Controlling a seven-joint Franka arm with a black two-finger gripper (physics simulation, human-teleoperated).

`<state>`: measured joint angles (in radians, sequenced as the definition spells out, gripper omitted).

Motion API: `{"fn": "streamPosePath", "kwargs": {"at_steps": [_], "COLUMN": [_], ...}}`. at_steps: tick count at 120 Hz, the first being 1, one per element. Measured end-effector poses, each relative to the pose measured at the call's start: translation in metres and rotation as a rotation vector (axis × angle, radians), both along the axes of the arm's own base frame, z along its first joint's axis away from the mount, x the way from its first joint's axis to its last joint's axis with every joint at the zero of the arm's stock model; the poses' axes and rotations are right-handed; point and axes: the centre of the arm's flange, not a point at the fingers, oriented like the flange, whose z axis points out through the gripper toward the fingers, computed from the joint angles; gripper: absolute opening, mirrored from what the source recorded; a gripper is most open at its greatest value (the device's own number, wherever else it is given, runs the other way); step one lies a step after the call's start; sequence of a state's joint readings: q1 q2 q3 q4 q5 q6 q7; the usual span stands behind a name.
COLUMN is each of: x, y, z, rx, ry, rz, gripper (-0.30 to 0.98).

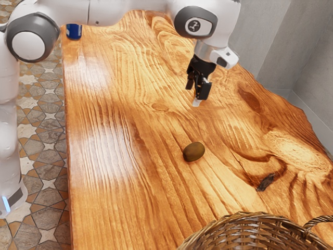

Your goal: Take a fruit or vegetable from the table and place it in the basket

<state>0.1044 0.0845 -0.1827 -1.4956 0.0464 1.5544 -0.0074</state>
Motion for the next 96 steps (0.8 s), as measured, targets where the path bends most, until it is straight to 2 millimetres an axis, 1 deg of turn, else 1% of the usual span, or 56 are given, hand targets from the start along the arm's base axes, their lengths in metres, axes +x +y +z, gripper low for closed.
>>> {"fn": "streamPosePath", "kwargs": {"at_steps": [9,18,25,31,37,49,58,68,77,91,96], "x": [-0.006,-0.015,-0.027,-0.033,-0.036,-0.039,-0.038,-0.033,-0.026,-0.011,-0.006], "y": [-0.034,-0.073,-0.097,-0.112,-0.125,-0.141,-0.144,-0.134,-0.116,-0.075,-0.068], "z": [-0.012,-0.035,-0.055,-0.063,-0.066,-0.066,-0.065,-0.066,-0.068,-0.073,-0.075], "rx": [-0.003,-0.004,-0.004,-0.008,-0.012,-0.022,-0.050,-0.075,-0.096,-0.072,-0.056], "ry": [0.003,0.030,0.048,0.048,0.040,0.020,0.016,0.018,0.032,0.032,0.030], "rz": [-0.060,-0.127,-0.160,-0.173,-0.176,-0.153,-0.089,0.014,0.122,0.278,0.315], "gripper": [0.69,0.69,0.69,0.69,0.69,0.69,0.69,0.69,0.69,0.69,0.69]}}
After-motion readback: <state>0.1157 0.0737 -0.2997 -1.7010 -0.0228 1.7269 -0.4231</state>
